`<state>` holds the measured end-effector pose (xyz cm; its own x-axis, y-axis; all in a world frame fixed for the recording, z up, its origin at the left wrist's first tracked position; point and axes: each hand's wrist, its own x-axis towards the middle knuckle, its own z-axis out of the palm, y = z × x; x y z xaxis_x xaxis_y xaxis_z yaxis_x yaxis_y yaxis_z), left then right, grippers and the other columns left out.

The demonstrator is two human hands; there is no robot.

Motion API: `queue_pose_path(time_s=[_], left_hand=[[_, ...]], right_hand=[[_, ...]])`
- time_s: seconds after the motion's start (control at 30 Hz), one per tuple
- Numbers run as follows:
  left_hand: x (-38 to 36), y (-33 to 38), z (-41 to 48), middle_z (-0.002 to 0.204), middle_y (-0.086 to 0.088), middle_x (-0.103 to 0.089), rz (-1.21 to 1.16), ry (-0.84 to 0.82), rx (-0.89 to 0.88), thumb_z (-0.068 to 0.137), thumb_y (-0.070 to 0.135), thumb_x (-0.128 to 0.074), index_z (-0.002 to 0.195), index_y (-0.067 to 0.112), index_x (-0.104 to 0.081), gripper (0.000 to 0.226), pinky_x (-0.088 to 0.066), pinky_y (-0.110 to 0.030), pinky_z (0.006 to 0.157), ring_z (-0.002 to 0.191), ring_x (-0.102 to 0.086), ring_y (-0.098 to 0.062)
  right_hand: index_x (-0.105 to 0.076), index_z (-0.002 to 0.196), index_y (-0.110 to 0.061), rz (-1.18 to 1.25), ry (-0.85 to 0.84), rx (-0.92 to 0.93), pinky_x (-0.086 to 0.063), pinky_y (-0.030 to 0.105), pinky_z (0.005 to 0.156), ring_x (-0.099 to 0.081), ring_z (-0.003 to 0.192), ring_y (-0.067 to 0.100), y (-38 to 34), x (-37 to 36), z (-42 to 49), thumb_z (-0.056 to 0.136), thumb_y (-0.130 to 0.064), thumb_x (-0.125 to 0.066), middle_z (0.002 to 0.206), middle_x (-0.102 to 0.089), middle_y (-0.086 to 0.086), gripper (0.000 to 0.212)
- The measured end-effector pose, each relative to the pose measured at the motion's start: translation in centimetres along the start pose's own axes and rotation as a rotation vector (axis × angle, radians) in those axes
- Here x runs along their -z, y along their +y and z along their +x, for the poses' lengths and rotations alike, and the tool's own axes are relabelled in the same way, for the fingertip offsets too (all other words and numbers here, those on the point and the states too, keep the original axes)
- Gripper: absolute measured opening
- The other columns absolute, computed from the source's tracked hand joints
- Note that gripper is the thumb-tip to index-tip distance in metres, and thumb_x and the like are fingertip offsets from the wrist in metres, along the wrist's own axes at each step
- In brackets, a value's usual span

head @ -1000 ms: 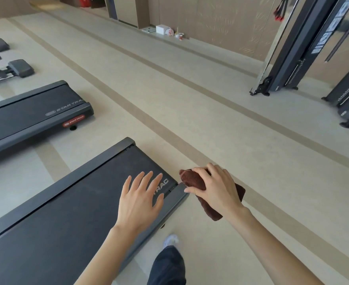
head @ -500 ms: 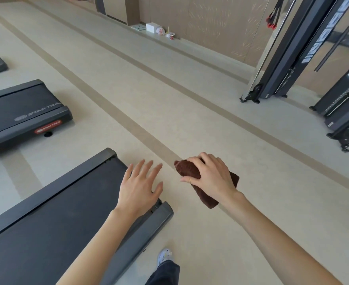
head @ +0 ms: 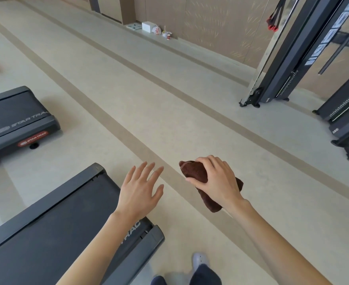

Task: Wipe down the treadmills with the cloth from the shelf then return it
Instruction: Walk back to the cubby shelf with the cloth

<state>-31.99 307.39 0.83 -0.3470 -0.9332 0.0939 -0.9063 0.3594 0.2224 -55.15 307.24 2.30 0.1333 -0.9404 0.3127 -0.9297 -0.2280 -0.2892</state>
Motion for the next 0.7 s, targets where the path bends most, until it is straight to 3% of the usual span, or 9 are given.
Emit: queue_pose_path(time_s=[0.23,0.37,0.53,0.7], left_hand=[[-2.3,1.8,7.6,0.140,-0.004,-0.049,0.009,-0.003,0.070,0.089,0.046,-0.023,0.136,0.022,-0.050,0.059,-0.023,-0.043,0.113,0.135,-0.038,-0.026],[-3.1,3.3,13.8,0.144,-0.002,-0.044,0.004,0.010,0.117,0.090,0.049,-0.020,0.140,0.025,-0.044,0.060,-0.016,-0.040,0.115,0.139,-0.032,-0.024],[-3.9,5.6,21.9,0.148,-0.001,-0.038,-0.003,0.044,0.159,0.095,0.044,-0.034,0.143,0.027,-0.039,0.051,-0.010,-0.037,0.116,0.141,-0.026,-0.022],[-4.9,7.0,27.1,0.149,0.000,-0.036,-0.016,0.056,0.220,0.096,0.044,-0.036,0.143,0.028,-0.038,0.050,-0.007,-0.034,0.116,0.142,-0.023,-0.021]], right_hand=[[-0.063,0.101,-0.016,0.074,0.004,0.064,-0.047,0.034,0.073,-0.061,0.081,0.023,7.7,-2.1,5.3,0.073,-0.046,-0.076,0.091,-0.062,-0.003,0.043],[-0.066,0.101,-0.016,0.116,0.018,0.115,-0.047,0.034,0.072,-0.061,0.081,0.023,12.7,-2.0,10.8,0.073,-0.040,-0.078,0.091,-0.062,-0.002,0.038],[-0.069,0.105,-0.019,0.180,0.028,0.182,-0.048,0.035,0.074,-0.061,0.081,0.021,18.3,-0.8,18.3,0.075,-0.036,-0.077,0.092,-0.062,-0.003,0.036],[-0.069,0.112,-0.020,0.200,0.018,0.260,-0.048,0.034,0.072,-0.060,0.081,0.021,22.2,-1.2,23.9,0.077,-0.040,-0.071,0.091,-0.061,-0.002,0.040]])
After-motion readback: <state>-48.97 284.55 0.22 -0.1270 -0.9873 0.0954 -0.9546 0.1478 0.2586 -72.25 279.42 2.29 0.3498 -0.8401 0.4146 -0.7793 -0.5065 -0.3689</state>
